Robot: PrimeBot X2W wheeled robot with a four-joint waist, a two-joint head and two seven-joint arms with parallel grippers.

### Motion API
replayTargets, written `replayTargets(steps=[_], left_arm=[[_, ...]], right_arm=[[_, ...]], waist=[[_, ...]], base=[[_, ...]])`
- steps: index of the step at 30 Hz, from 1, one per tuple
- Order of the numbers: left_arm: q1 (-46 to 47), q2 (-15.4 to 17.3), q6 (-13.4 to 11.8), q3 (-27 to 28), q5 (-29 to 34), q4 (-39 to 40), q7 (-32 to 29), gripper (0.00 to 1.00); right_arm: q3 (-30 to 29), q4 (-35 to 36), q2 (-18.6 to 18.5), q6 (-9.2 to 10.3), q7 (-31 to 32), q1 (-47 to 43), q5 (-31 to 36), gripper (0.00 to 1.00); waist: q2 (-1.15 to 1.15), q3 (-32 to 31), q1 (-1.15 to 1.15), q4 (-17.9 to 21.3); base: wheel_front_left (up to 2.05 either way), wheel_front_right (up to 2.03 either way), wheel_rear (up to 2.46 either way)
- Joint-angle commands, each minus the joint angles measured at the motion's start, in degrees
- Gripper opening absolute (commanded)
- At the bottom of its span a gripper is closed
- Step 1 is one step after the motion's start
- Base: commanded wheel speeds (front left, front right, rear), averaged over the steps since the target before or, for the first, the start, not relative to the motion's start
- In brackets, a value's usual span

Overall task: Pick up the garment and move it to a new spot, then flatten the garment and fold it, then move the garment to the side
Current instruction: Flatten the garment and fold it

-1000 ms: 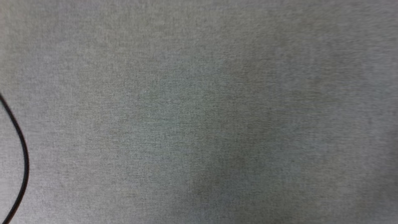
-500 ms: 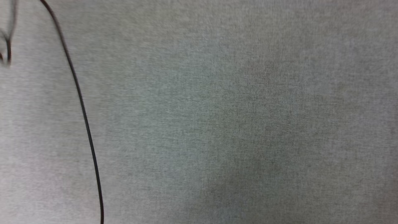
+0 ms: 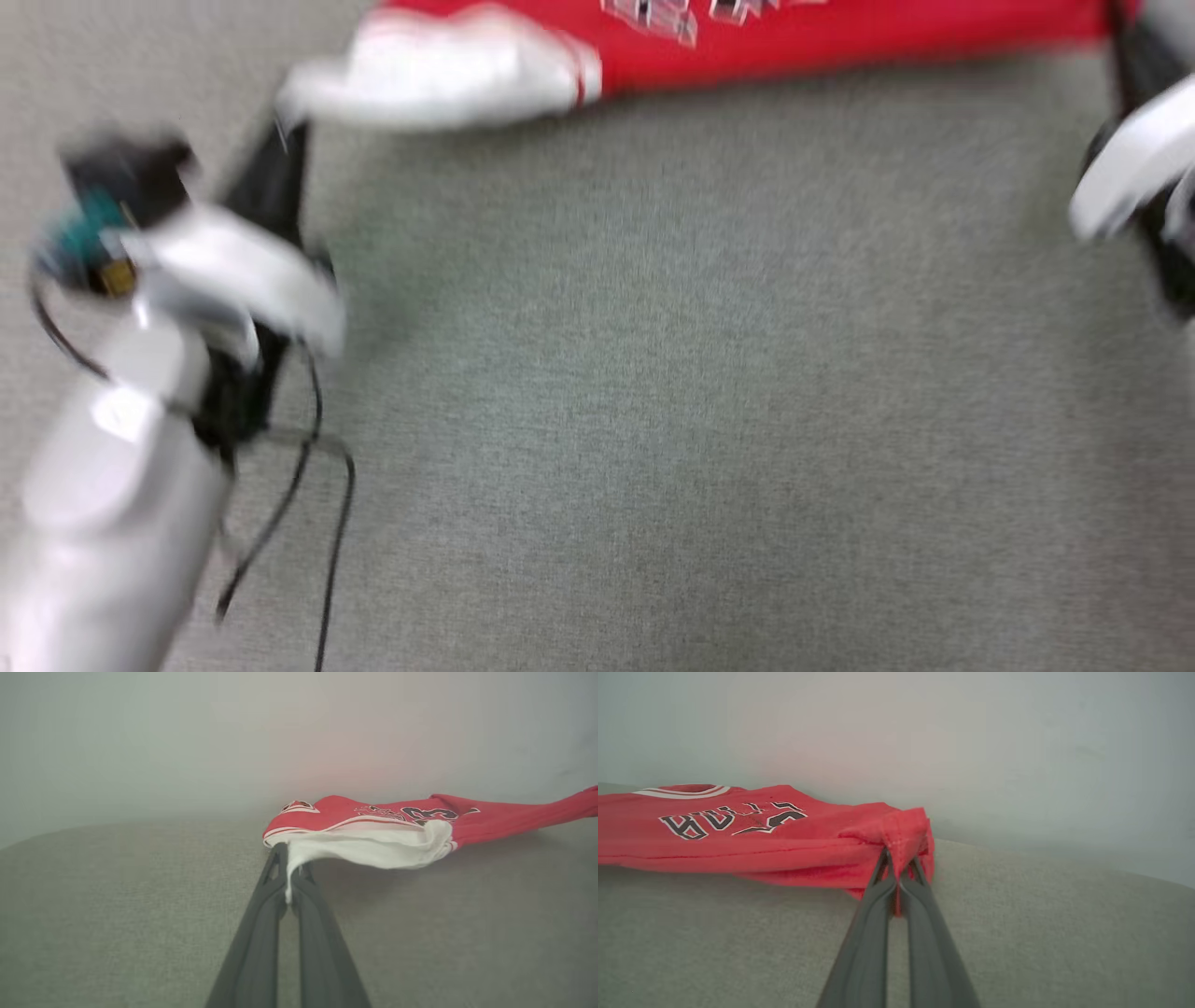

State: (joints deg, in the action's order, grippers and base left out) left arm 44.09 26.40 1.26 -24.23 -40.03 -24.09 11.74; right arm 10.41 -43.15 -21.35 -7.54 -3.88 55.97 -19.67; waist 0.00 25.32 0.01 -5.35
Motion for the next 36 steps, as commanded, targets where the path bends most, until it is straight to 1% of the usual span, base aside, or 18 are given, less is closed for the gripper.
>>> replayTargets(steps=[1, 6, 7, 8, 11, 15, 20, 25, 29, 31, 36], left_arm=[[-4.8, 1.5, -0.9, -0.9, 0.4, 1.7, -1.1, 0.00], [-16.7, 4.1, -3.0, -3.4, -0.3, 7.1, -4.9, 0.00], [-18.8, 4.9, -3.7, -3.7, -0.2, 8.2, -5.7, 0.00], [-24.8, 6.4, -5.5, -4.2, -0.8, 11.3, -7.3, 0.00], [-29.6, 7.7, -6.8, -4.7, -1.5, 14.4, -8.7, 0.00], [-34.6, 8.9, -8.3, -5.7, -2.3, 18.7, -10.5, 0.00], [-39.4, 10.4, -9.1, -7.0, -3.2, 23.2, -12.9, 0.00], [-43.9, 12.4, -9.1, -8.4, -4.7, 26.8, -15.9, 0.00], [-47.7, 14.2, -9.3, -9.0, -6.9, 29.7, -18.4, 0.00], [-48.7, 14.7, -9.5, -9.1, -7.5, 30.4, -19.1, 0.00], [-53.5, 17.2, -9.5, -9.7, -10.6, 34.4, -21.9, 0.00]], right_arm=[[0.9, 0.4, 0.2, 0.11, 0.3, -3.5, -1.8, 0.00], [2.4, -0.3, 0.2, 0.11, 2.4, -12.0, -5.5, 0.00], [2.4, -0.4, 0.4, 0.11, 2.9, -13.4, -6.4, 0.00], [3.0, -0.4, 1.4, 0.10, 5.6, -17.8, -9.2, 0.00], [2.9, 0.7, 1.1, 0.10, 6.6, -21.7, -12.2, 0.00], [2.1, 2.8, 1.1, 0.10, 6.1, -27.0, -15.1, 0.00], [0.9, 6.7, 0.4, 0.10, 5.2, -33.9, -16.5, 0.00], [-0.6, 12.3, -1.1, 0.10, 5.8, -40.7, -16.2, 0.00], [-1.6, 17.4, -2.7, 0.10, 8.0, -47.4, -15.0, 0.00], [-2.0, 18.8, -3.1, 0.10, 8.5, -48.9, -14.7, 0.00], [-4.8, 25.6, -4.2, 0.10, 11.0, -57.0, -14.3, 0.00]], waist=[[0.00, -4.4, -0.01, 0.4], [0.00, -8.9, -0.01, 0.6], [0.00, -9.7, -0.01, 0.6], [0.00, -12.1, -0.01, 0.9], [0.00, -14.2, -0.01, 0.9], [0.00, -16.7, -0.01, 0.7], [0.00, -19.4, -0.01, 0.7], [0.00, -22.1, -0.01, 0.8], [0.00, -24.2, -0.01, 1.1], [0.00, -24.6, -0.01, 1.1], [0.00, -25.8, -0.01, 1.4]], base=[[0.00, 0.00, 0.00], [0.00, 0.00, 0.00], [0.00, 0.00, 0.00], [0.00, 0.00, 0.00], [0.00, 0.00, 0.00], [0.00, 0.00, 0.00], [0.00, 0.00, 0.00], [0.00, 0.00, 0.00], [0.00, 0.00, 0.00], [0.00, 0.00, 0.00], [0.00, 0.00, 0.00]])
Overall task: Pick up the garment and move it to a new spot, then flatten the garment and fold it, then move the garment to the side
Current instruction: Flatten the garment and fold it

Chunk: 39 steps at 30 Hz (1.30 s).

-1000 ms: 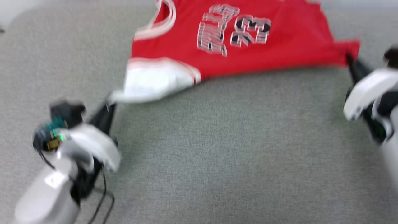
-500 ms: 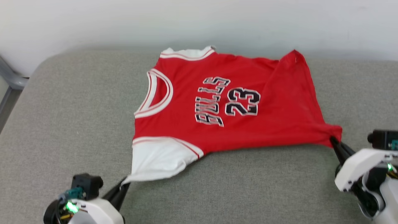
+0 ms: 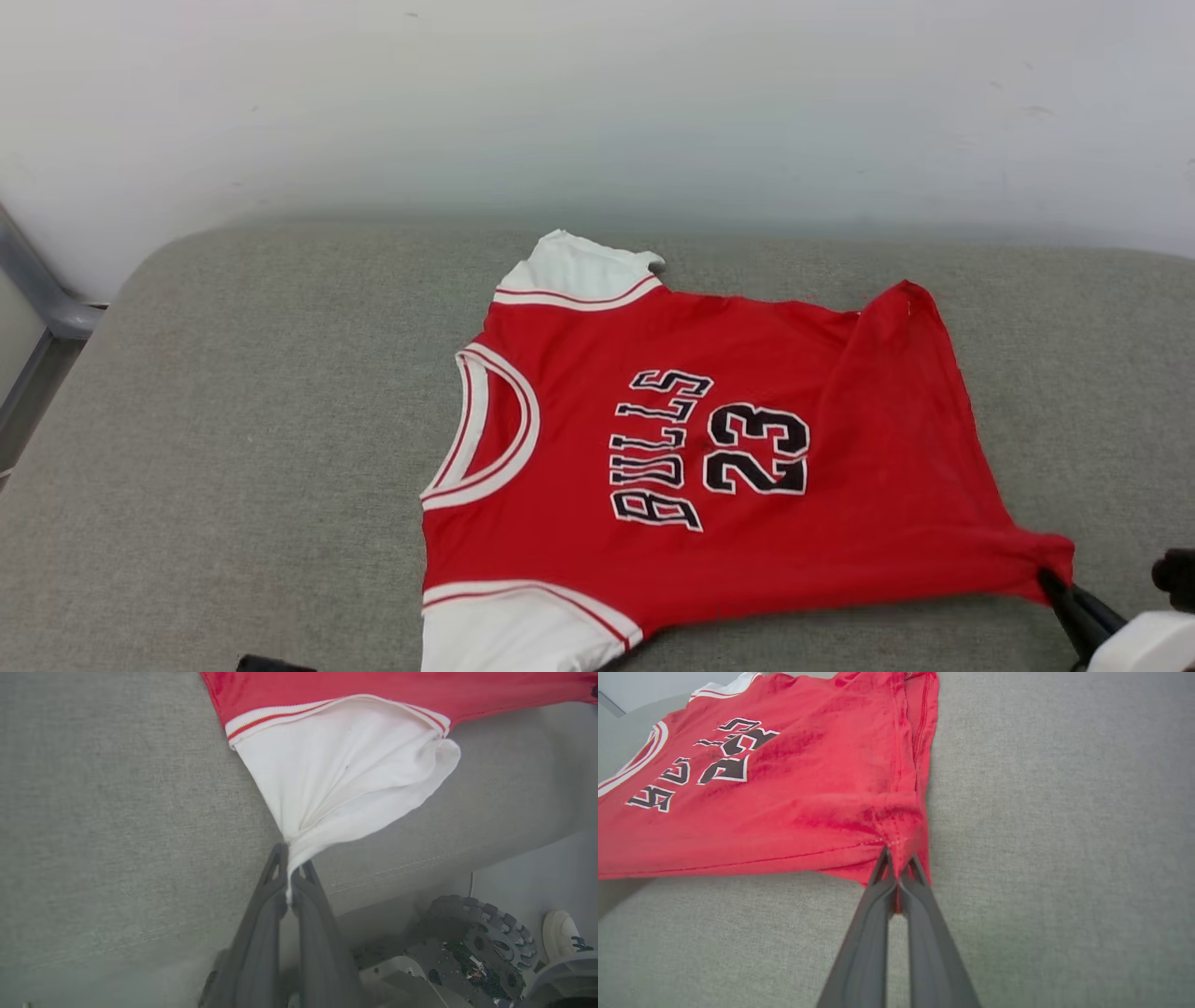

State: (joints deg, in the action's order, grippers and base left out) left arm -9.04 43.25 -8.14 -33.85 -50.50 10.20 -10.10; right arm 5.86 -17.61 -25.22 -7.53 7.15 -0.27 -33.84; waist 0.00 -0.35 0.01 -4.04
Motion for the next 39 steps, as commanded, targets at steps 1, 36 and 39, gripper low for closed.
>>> replayTargets(steps=[1, 36, 39], left_arm=[[-1.3, 0.7, 0.1, -0.2, -0.8, 0.9, -0.6, 0.00], [30.8, -0.3, 6.5, 1.1, 11.8, -8.6, -2.7, 0.00], [33.6, -1.5, 7.5, 0.6, 12.4, -11.2, -2.7, 0.00]], right_arm=[[-0.9, 1.4, -0.5, 0.09, 0.5, -2.2, 0.0, 0.00], [-5.3, 12.6, 4.8, 0.07, 18.4, 10.0, 5.5, 0.00], [-4.5, 10.5, 5.0, 0.07, 18.9, 12.5, 5.9, 0.00]], waist=[[0.00, -0.2, -0.01, 0.1], [0.00, 16.1, -0.01, 4.5], [0.00, 17.4, -0.01, 4.4]], base=[[0.00, 0.00, 0.00], [0.00, 0.00, 0.00], [0.00, 0.00, 0.00]])
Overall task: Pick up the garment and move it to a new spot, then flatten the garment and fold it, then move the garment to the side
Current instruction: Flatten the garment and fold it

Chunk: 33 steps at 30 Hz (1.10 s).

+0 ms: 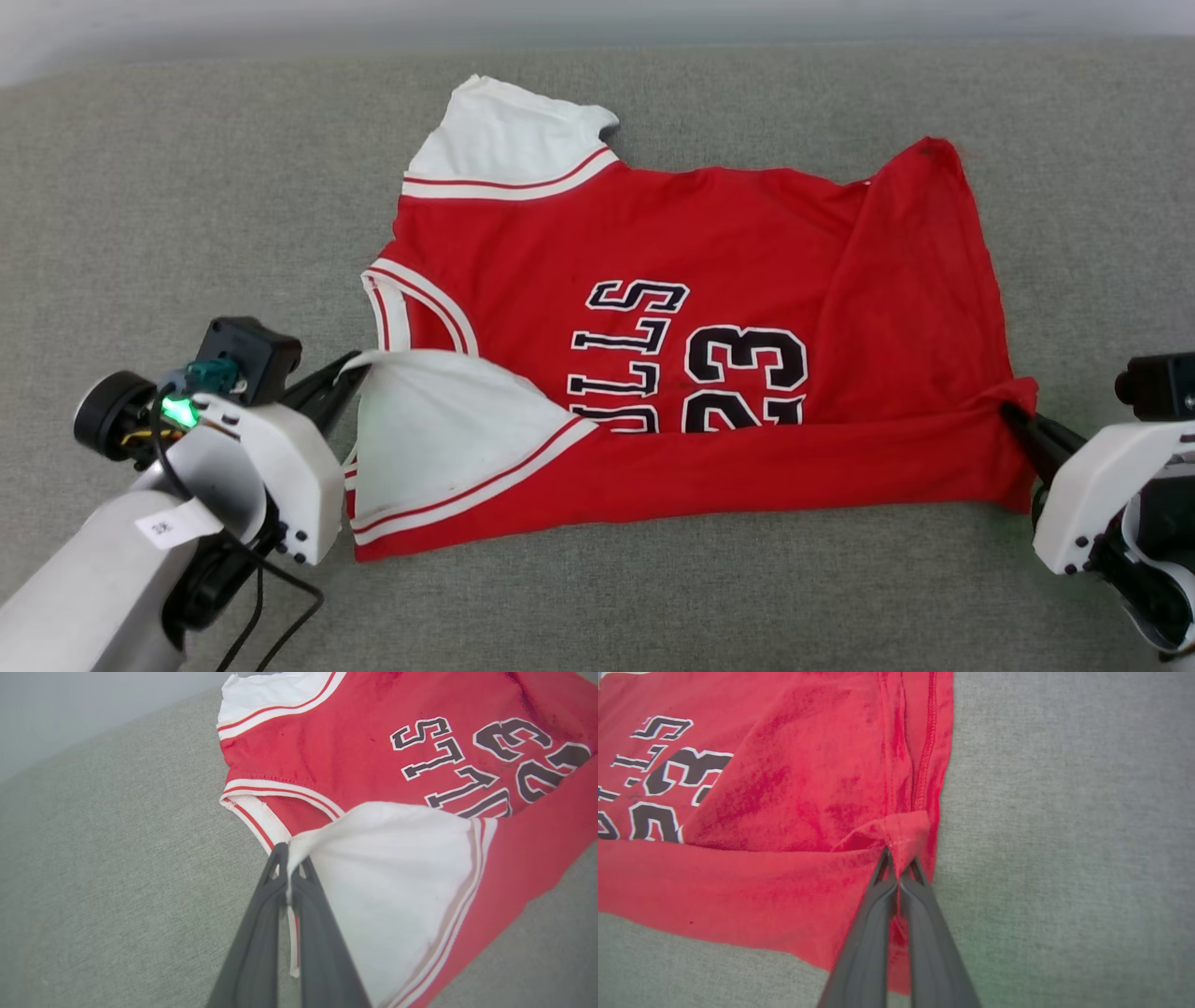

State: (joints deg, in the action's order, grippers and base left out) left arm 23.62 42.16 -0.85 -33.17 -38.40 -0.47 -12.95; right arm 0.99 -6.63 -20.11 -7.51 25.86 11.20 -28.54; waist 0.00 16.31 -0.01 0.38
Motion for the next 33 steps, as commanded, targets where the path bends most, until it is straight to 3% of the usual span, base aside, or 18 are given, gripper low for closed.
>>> replayTargets(steps=[1, 5, 6, 7, 15, 23, 26, 33], left_arm=[[1.8, -0.9, 0.5, -0.4, 0.5, -1.2, 0.3, 0.00], [4.1, -2.8, 1.9, -1.5, 1.2, -5.0, 0.6, 0.00], [4.6, -3.2, 1.9, -1.8, 1.6, -6.0, 0.9, 0.67], [5.1, -3.8, 2.1, -2.1, 1.8, -7.0, 1.3, 1.00], [3.7, -8.2, 1.7, -1.8, 0.2, -13.9, 6.4, 1.00], [-2.7, -10.8, -1.8, 2.8, -5.0, -12.2, 13.0, 1.00], [-6.4, -11.4, -3.2, 4.1, -7.7, -9.4, 13.3, 1.00], [-14.3, -11.5, -9.1, 4.9, -11.7, -1.7, 9.5, 1.00]], right_arm=[[0.6, -1.1, -0.2, 0.05, 0.2, 1.8, 0.8, 0.00], [1.7, -4.2, -0.4, 0.05, 0.5, 4.3, 1.5, 0.00], [1.8, -4.7, -0.4, 0.05, -0.1, 5.0, 1.7, 0.47], [1.6, -5.6, -0.1, 0.06, -0.2, 5.5, 1.5, 1.00], [3.8, -6.1, -1.6, 0.05, -3.3, 6.0, 5.1, 1.00], [3.3, -2.7, -3.1, 0.05, -3.1, 2.2, 10.1, 1.00], [1.1, -0.8, -2.3, 0.05, -0.6, -0.3, 11.3, 1.00], [-5.9, 5.1, 1.9, 0.05, 8.8, -6.8, 12.4, 1.00]], waist=[[0.00, 1.1, 0.01, 0.0], [0.00, 2.1, 0.01, -0.3], [0.00, 2.2, 0.01, -0.4], [0.00, 2.2, 0.01, -0.5], [0.00, -1.0, 0.01, -1.1], [0.00, -5.9, 0.01, -1.7], [0.00, -7.4, 0.01, -1.8], [0.00, -8.8, 0.01, -2.0]], base=[[0.00, 0.00, 0.00], [0.00, 0.00, 0.00], [0.00, 0.00, 0.00], [0.00, 0.00, 0.00], [0.00, 0.00, 0.00], [0.00, 0.00, 0.00], [0.00, 0.00, 0.00], [0.00, 0.00, 0.00]])
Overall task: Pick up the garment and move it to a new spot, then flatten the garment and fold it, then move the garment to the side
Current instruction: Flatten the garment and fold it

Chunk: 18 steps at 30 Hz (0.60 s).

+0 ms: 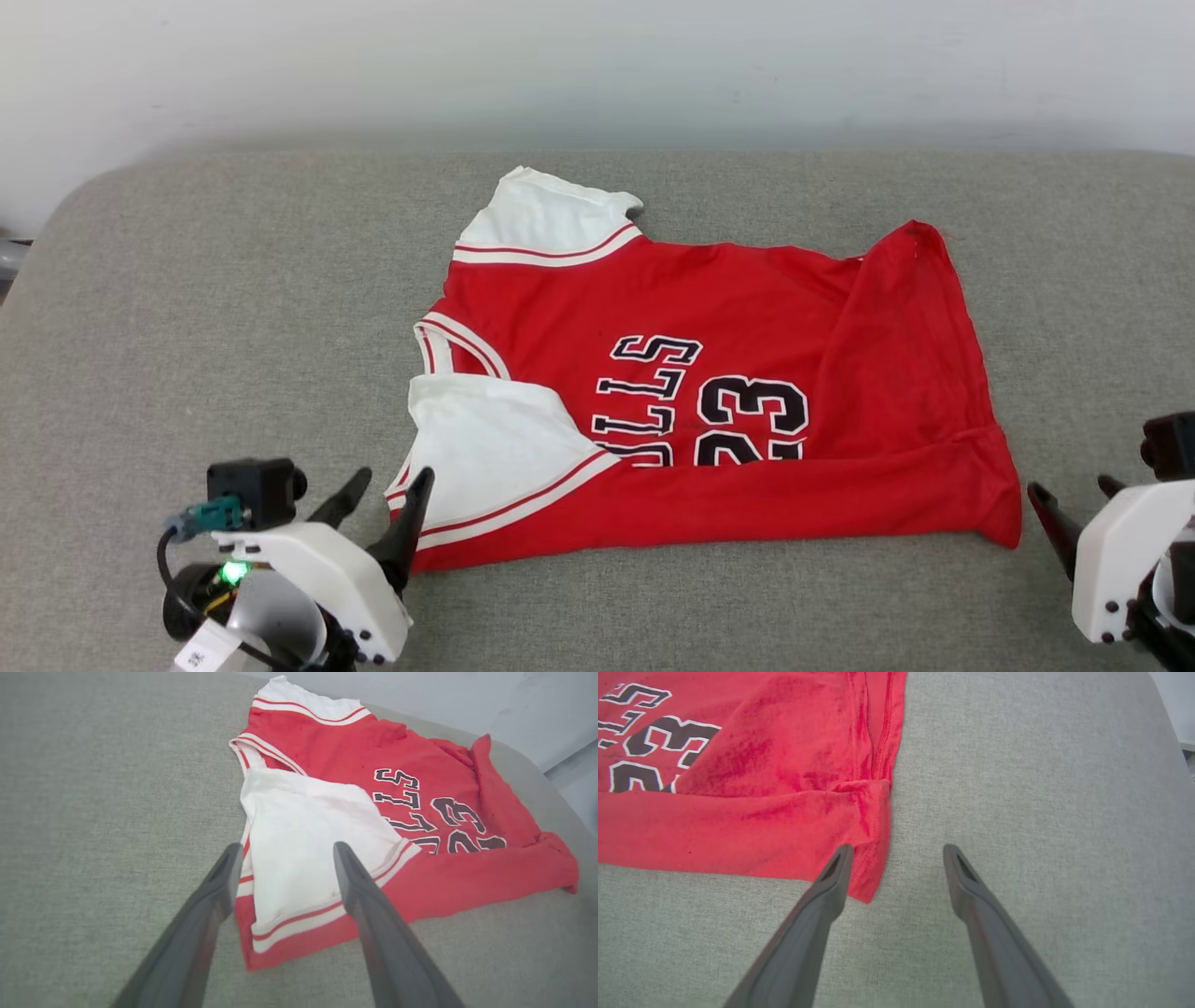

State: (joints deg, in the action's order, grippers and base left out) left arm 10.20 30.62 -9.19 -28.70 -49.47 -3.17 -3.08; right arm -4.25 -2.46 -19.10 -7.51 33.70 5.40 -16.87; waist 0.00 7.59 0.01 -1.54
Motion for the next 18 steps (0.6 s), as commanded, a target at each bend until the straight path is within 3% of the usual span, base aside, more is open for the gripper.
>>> replayTargets(steps=[1, 4, 11, 18], left_arm=[[-0.9, 0.0, -0.8, 0.4, -0.6, 1.0, -0.4, 1.00], [-4.7, 0.7, -3.9, -0.2, -2.1, 4.7, -4.0, 1.00], [-6.3, 2.2, -8.4, -1.3, -1.5, 5.1, -8.1, 1.00], [-4.9, 1.3, -9.5, -1.0, -0.9, 1.7, -7.4, 1.00]], right_arm=[[-0.7, 1.0, 0.9, 0.05, 0.9, -1.0, 0.7, 1.00], [-3.7, 4.9, 3.8, 0.05, 5.2, -4.2, 1.4, 1.00], [-5.7, 9.5, 7.2, 0.05, 7.1, -6.1, 2.4, 1.00], [-5.6, 10.9, 7.8, 0.05, 6.6, -5.6, 2.3, 1.00]], waist=[[0.00, -0.1, -0.01, 0.0], [0.00, 0.2, -0.01, 0.0], [0.00, 2.4, -0.01, 1.0], [0.00, 4.7, -0.01, 2.1]], base=[[0.00, 0.00, 0.00], [0.00, 0.00, 0.00], [0.00, 0.00, 0.00], [0.00, 0.00, 0.00]])
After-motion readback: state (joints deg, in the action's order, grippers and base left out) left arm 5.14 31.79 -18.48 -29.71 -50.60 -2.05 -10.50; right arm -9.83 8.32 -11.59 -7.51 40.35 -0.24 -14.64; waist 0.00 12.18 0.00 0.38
